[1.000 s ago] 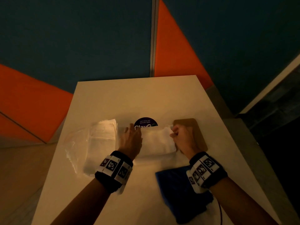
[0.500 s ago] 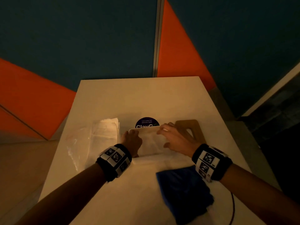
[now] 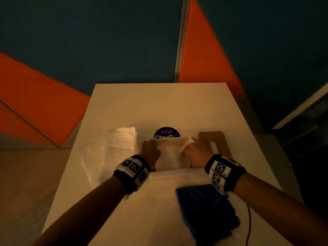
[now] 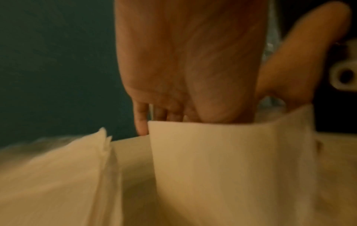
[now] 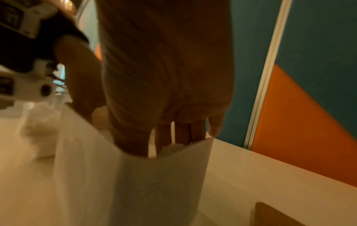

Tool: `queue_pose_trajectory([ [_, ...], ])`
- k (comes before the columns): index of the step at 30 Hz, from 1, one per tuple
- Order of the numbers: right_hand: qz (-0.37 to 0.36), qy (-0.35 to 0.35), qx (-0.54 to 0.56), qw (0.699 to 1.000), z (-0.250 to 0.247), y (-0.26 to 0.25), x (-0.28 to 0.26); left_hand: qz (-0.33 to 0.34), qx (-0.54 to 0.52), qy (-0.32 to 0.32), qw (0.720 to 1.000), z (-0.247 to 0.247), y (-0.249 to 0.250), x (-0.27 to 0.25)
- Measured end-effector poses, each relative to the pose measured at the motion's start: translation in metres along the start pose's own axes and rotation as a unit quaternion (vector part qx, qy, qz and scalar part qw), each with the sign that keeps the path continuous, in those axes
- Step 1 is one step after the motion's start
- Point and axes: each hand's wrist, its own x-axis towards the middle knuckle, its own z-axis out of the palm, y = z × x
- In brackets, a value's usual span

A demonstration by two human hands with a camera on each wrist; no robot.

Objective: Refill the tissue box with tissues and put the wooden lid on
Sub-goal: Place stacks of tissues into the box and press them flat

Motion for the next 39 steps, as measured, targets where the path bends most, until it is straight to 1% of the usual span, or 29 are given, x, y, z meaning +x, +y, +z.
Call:
queue_pose_trajectory([
  [1,0.0,-0.01,0.019,1.0,-0.003,0.0,-0.001,0.004,-0.065,0.03,0.997,0.001,-0.004,-0.005],
  [2,0.002,-0.017,0.036,0.999,-0.006,-0.001,-0.003,0.001,-0.156,0.08,0.985,0.002,-0.008,-0.013],
  [3,0.002,-0.019,0.052,0.998,-0.011,-0.003,-0.006,-0.015,-0.253,0.15,0.956,0.004,-0.014,-0.022],
  [4,-0.002,-0.012,0.061,0.998,-0.016,-0.006,-0.009,-0.046,-0.327,0.224,0.917,0.006,-0.019,-0.031],
  [5,-0.008,-0.01,0.066,0.998,-0.022,-0.012,-0.012,-0.096,-0.374,0.285,0.877,0.011,-0.026,-0.042],
  [6,-0.019,-0.007,0.073,0.997,-0.028,-0.019,-0.016,-0.154,-0.405,0.323,0.842,0.018,-0.034,-0.052],
  [7,-0.036,-0.003,0.08,0.996,-0.037,-0.028,-0.02,-0.21,-0.421,0.327,0.819,0.028,-0.043,-0.061],
  [8,-0.057,0.003,0.088,0.995,-0.045,-0.039,-0.024,-0.257,-0.432,0.299,0.811,0.039,-0.052,-0.068],
  [9,-0.082,0.01,0.098,0.992,-0.054,-0.05,-0.027,-0.295,-0.441,0.244,0.812,0.051,-0.058,-0.074],
  [11,-0.133,0.038,0.135,0.981,-0.07,-0.073,-0.025,-0.338,-0.444,0.125,0.82,0.071,-0.065,-0.082],
  [12,-0.152,0.046,0.151,0.976,-0.079,-0.084,-0.02,-0.35,-0.438,0.092,0.823,0.079,-0.065,-0.085],
  [13,-0.168,0.048,0.152,0.973,-0.088,-0.095,-0.014,-0.357,-0.432,0.078,0.824,0.083,-0.063,-0.086],
  [16,-0.2,0.045,0.085,0.975,-0.116,-0.125,0.011,-0.375,-0.414,0.071,0.827,0.087,-0.059,-0.084],
  [20,-0.222,0.056,-0.02,0.973,-0.149,-0.159,0.036,-0.382,-0.369,0.063,0.845,0.09,-0.06,-0.076],
  [22,-0.23,0.074,-0.064,0.968,-0.157,-0.17,0.047,-0.398,-0.371,0.071,0.836,0.091,-0.063,-0.074],
  [24,-0.222,0.077,-0.088,0.968,-0.156,-0.177,0.059,-0.416,-0.377,0.084,0.823,0.088,-0.064,-0.076],
  [27,-0.213,0.055,-0.1,0.97,-0.148,-0.18,0.082,-0.427,-0.366,0.101,0.821,0.084,-0.061,-0.079],
  [31,-0.237,0.031,-0.122,0.963,-0.133,-0.177,0.106,-0.426,-0.366,0.117,0.819,0.088,-0.058,-0.08],
  [35,-0.256,0.069,-0.172,0.949,-0.129,-0.178,0.113,-0.414,-0.352,0.138,0.828,0.089,-0.055,-0.082],
  [37,-0.271,0.094,-0.215,0.934,-0.129,-0.182,0.115,-0.413,-0.366,0.136,0.823,0.09,-0.054,-0.081],
  [39,-0.276,0.102,-0.25,0.923,-0.129,-0.184,0.117,-0.415,-0.391,0.13,0.812,0.092,-0.054,-0.08],
])
